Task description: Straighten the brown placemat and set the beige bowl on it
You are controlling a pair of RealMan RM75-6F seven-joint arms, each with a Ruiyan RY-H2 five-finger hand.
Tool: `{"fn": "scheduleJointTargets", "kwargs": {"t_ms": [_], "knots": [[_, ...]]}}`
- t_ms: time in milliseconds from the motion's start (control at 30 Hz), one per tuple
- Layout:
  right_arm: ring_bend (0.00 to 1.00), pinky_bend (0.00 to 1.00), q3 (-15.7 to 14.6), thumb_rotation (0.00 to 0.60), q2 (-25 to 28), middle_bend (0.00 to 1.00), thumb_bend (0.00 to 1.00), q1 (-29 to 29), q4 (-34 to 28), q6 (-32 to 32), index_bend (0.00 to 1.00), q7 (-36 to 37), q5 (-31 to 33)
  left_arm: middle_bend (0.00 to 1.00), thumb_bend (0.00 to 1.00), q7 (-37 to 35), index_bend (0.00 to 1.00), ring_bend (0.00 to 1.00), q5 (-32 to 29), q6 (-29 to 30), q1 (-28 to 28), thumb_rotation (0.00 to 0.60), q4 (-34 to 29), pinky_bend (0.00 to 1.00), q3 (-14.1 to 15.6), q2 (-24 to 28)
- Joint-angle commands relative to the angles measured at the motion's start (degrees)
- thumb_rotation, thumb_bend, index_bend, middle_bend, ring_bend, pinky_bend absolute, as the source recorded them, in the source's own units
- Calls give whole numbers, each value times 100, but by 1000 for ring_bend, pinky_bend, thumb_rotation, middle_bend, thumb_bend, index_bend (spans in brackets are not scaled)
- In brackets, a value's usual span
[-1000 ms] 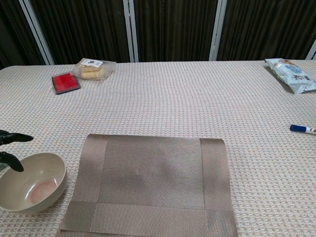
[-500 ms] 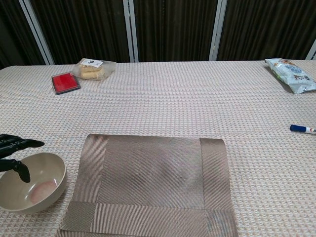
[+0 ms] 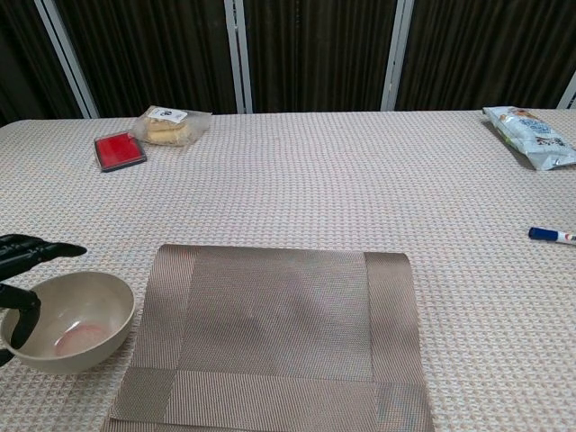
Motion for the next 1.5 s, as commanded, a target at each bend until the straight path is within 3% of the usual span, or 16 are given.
{"fn": "scheduleJointTargets", "kwargs": {"t_ms": [33, 233, 367, 500, 667, 867, 1133, 1200, 1300, 1367, 1500], "knots": [[0, 0, -2, 600, -1, 0, 0, 2, 1, -9, 0, -1, 4, 0, 384, 85, 591, 0, -12, 74, -37, 600, -57, 0, -77, 53], [0, 0, -3, 600, -11, 0, 0, 5, 2, -24, 0, -35, 16, 0, 384, 291, 601, 0, -376, 206, -217, 600, -336, 0, -611, 311], [0, 0, -6, 600, -18, 0, 0, 2, 0, -21, 0, -64, 15, 0, 382, 206, 601, 0, -1183, 27, -395, 600, -263, 0, -1206, 469], [0, 0, -1, 600, -27, 0, 0, 4, -1, -16, 0, -98, 12, 0, 381, 17, 601, 0, -2027, -320, -497, 600, 167, 0, -1588, 448], [0, 0, 6, 600, -40, 0, 0, 13, -1, -41, 0, -138, 40, 0, 379, -526, 600, 0, -2586, -645, -512, 600, 732, 0, -1721, 348], [0, 0, -10, 600, -87, 0, 0, 41, 1, -117, 0, -248, 56, 0, 376, -1166, 599, 0, -2704, -847, -559, 600, 1442, 0, -1676, 37], [0, 0, -3, 600, -92, 0, 0, 39, 1, -128, 0, -264, 100, 0, 369, -1151, 573, 0, -3044, -1109, -595, 600, 1986, 0, -1673, -317], [0, 0, 0, 600, -83, 0, 0, 39, 5, -135, 0, -246, 118, 0, 296, -1106, 498, 0, -3056, -1194, -585, 600, 1945, 0, -1604, -289], [0, 0, -5, 600, -73, 0, 0, 38, 6, -137, 0, -220, 113, 0, 50, -1075, 197, 0, -3052, -1175, -554, 600, 1658, 0, -1568, -172], [0, 0, -8, 600, -62, 0, 0, 32, -5, -121, 0, -213, 96, 0, 0, -1196, 71, 0, -2877, -963, -519, 600, 1410, 0, -1547, -80], [0, 0, -15, 600, -46, 0, 0, 20, -25, -98, 0, -191, 77, 0, 0, -1579, 41, 0, -2166, -391, -464, 600, 820, 0, -1375, 167]]}}
